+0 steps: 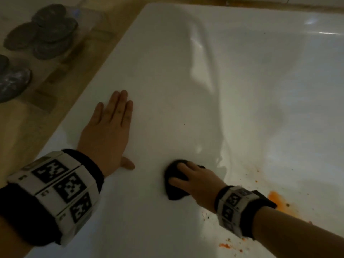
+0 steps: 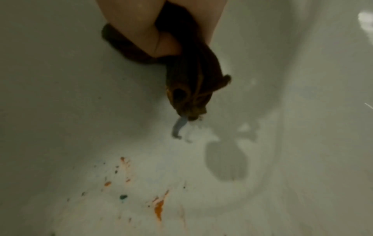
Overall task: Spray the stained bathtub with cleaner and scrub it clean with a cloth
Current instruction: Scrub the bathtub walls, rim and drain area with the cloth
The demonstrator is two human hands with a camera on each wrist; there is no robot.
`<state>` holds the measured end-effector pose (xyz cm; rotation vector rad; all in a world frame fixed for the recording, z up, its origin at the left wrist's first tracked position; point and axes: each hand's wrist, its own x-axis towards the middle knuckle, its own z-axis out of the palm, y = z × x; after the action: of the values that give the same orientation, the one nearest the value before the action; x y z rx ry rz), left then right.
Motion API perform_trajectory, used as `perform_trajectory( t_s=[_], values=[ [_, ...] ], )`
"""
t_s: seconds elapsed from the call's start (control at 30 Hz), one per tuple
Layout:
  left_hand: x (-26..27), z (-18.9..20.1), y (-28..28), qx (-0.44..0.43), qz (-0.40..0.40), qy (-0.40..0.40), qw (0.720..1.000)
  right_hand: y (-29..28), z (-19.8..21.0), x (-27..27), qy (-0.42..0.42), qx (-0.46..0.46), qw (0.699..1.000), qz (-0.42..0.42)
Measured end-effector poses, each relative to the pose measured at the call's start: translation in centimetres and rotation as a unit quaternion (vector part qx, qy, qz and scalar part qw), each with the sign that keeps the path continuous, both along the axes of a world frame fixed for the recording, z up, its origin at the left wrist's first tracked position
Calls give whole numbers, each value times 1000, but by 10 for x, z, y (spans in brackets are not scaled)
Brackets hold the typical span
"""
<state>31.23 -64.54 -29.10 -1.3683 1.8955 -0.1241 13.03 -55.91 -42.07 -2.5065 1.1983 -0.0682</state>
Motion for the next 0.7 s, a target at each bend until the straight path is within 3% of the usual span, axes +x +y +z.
perform_trajectory(
  t_s=[0.07, 0.1, 0.13, 0.2, 0.27, 0.3, 0.43, 0.57, 0.7],
  values=[
    [4, -1, 2, 12, -18, -4, 1000, 2, -4, -21, 3, 80, 993, -91],
    [6, -2, 2, 16, -25, -6, 1000, -4, 0, -26, -48, 99, 977, -183],
    [7, -2, 2, 18, -29, -5, 999, -14, 3, -28, -118, 57, 952, -276],
    [8, -2, 3, 23, -27, 1, 999, -46, 20, -24, -267, -52, 856, -440],
    [7, -2, 3, 22, -28, 5, 999, -86, 41, -14, -343, -46, 798, -493],
    [6, -2, 2, 20, -30, 3, 999, -107, 49, -9, -349, -14, 801, -486],
    [2, -1, 4, 20, -23, -11, 999, -127, 60, 9, -215, -5, 893, -395],
    [-4, 0, 5, 20, -14, -31, 999, -51, 15, 16, -162, -66, 968, -181],
    [-19, -2, 3, 32, -17, -45, 998, 41, -32, 14, -89, 30, 991, -95]
  ],
)
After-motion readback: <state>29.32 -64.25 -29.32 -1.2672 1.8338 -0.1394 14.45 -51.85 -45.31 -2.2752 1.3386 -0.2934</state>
